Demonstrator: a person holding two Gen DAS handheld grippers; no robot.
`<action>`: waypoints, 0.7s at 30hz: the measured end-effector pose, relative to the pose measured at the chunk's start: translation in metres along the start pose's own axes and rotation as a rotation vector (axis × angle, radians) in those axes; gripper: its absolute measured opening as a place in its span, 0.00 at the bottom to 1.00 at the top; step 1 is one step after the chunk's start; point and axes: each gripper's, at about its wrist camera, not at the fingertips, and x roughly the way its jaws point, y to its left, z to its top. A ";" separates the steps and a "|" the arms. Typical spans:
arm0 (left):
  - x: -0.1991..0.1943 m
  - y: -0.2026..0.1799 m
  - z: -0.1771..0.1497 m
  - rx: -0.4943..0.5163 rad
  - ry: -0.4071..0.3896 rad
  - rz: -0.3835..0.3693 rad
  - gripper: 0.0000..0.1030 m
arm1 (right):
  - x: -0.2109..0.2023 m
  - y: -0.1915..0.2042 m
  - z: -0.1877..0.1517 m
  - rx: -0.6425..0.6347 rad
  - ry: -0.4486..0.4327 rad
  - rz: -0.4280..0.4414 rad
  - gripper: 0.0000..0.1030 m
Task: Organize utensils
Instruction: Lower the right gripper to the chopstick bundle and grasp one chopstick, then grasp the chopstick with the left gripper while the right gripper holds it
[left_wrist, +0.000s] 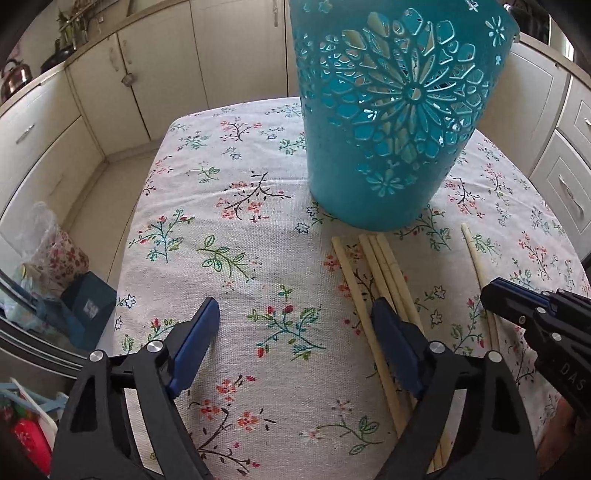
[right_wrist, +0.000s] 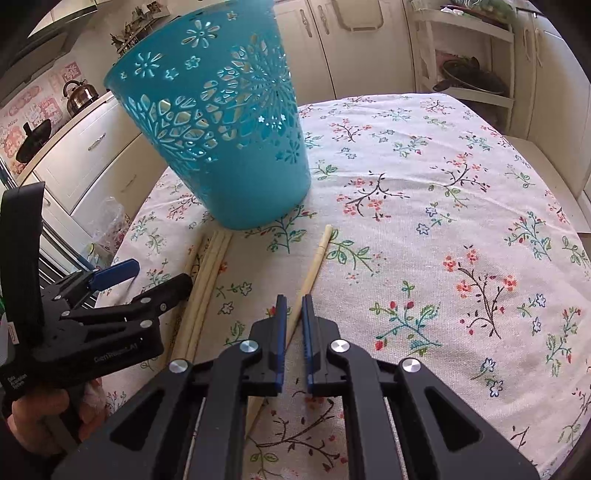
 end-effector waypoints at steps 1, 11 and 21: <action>0.000 -0.001 0.000 0.001 -0.001 -0.002 0.74 | 0.000 0.000 0.001 -0.001 -0.002 -0.002 0.08; 0.002 -0.005 0.016 -0.014 0.063 -0.137 0.20 | 0.006 0.014 0.004 -0.122 0.024 -0.028 0.08; 0.003 -0.003 0.017 -0.041 0.069 -0.156 0.04 | 0.010 0.014 0.006 -0.120 0.005 -0.031 0.09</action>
